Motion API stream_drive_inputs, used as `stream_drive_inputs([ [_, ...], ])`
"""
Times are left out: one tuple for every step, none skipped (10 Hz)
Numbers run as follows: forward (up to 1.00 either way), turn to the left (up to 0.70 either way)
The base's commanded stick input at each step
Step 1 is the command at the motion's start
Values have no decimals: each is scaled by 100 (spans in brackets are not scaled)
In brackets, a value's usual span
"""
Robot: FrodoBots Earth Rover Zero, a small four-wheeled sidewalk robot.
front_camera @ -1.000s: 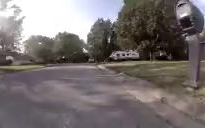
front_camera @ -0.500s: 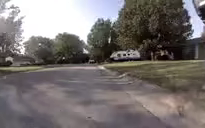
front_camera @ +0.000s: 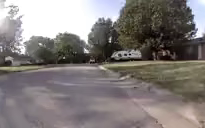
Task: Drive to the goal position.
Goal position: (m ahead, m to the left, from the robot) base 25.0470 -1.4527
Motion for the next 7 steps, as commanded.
stream_drive_inputs([
  [85,0],
  [85,0],
  [85,0],
  [85,31],
  [85,33],
  [85,13],
  [85,6],
])
